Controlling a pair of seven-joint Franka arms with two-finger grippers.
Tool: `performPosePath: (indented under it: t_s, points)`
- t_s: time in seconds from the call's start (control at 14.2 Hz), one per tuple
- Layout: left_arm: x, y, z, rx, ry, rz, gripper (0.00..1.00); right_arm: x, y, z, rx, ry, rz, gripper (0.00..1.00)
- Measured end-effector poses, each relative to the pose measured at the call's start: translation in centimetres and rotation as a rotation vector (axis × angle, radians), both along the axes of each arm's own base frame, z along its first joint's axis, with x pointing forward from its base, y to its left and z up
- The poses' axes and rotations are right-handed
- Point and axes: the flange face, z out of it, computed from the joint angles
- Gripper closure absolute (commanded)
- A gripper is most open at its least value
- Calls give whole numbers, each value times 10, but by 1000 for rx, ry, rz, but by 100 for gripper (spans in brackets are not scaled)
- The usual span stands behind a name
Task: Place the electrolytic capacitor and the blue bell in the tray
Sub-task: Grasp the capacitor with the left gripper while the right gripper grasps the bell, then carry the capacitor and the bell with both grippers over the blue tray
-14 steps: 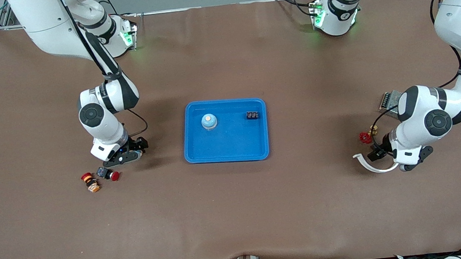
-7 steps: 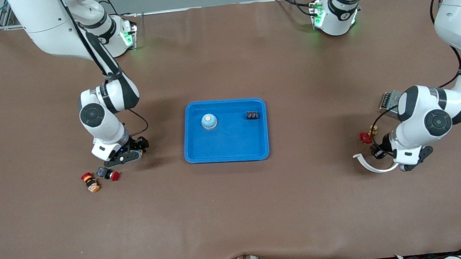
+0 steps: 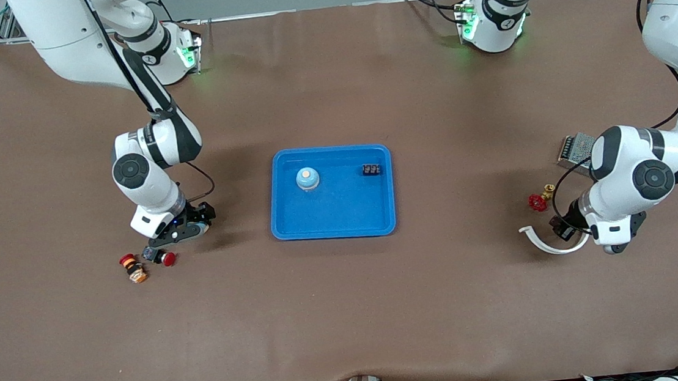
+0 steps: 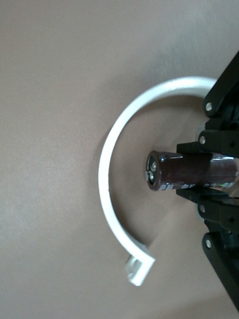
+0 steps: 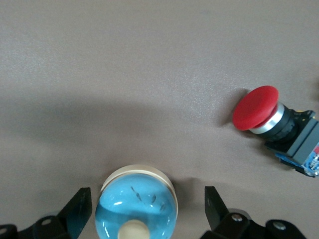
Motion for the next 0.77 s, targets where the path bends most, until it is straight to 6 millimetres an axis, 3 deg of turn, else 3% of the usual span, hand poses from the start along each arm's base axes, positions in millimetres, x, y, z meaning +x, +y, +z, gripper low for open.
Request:
performPosePath:
  t_s: [0.63,0.77]
  points:
    - [-1,-103,48,-86,-26,309,100,-2,2,-4,-1,7,4,0]
    - [-5,-127,50,-90,-18,346,100,-2,2,-4,-1,8,5,15]
